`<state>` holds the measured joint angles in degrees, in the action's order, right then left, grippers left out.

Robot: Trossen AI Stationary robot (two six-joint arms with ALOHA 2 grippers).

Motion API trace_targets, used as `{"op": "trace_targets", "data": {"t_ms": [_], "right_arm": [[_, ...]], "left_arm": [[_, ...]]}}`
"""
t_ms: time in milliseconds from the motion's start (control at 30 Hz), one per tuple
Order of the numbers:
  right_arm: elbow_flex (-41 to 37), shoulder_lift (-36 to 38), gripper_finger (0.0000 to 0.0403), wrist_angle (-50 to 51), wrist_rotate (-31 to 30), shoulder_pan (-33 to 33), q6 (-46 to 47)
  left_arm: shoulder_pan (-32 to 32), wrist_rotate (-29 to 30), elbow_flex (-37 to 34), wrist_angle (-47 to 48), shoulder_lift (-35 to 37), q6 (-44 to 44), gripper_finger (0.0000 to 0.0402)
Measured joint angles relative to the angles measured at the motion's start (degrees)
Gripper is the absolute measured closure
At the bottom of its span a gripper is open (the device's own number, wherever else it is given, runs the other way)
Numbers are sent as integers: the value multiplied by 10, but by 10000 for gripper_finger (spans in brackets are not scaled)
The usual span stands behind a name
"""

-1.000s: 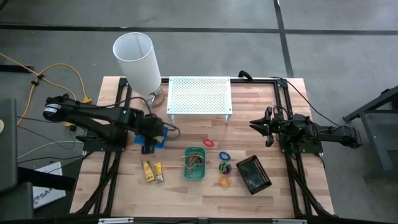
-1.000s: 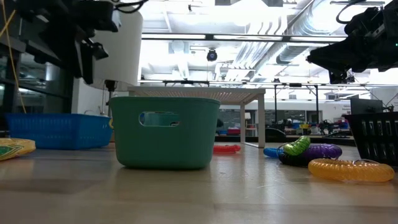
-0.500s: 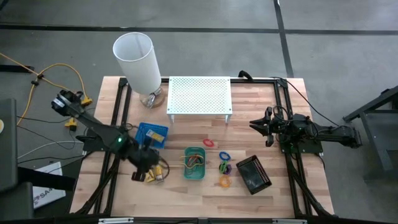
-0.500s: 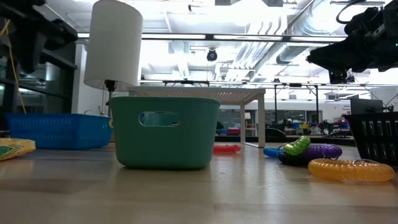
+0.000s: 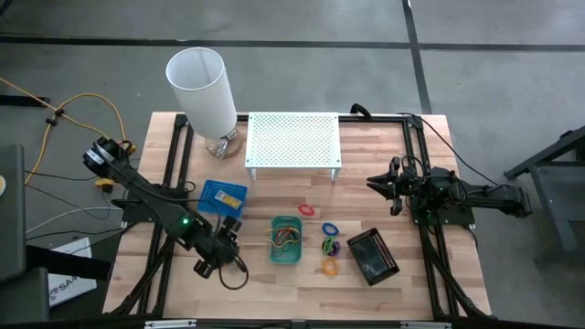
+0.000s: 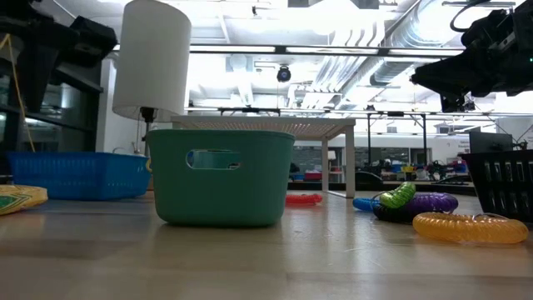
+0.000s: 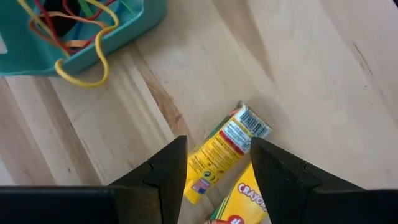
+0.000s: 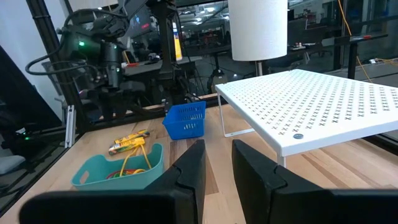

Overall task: Pick & Place Office Desk Supplies
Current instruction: Put the yellow crayon box into the blue bin

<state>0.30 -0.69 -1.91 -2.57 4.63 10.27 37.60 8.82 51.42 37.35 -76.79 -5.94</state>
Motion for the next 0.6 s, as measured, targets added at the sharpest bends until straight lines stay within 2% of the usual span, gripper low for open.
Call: {"op": "trace_targets", "data": {"t_ms": [600], "right_arm": [[0, 0, 337, 0, 0, 0, 0]], "left_arm": [[1, -4, 0, -13, -98, 105, 234]]}}
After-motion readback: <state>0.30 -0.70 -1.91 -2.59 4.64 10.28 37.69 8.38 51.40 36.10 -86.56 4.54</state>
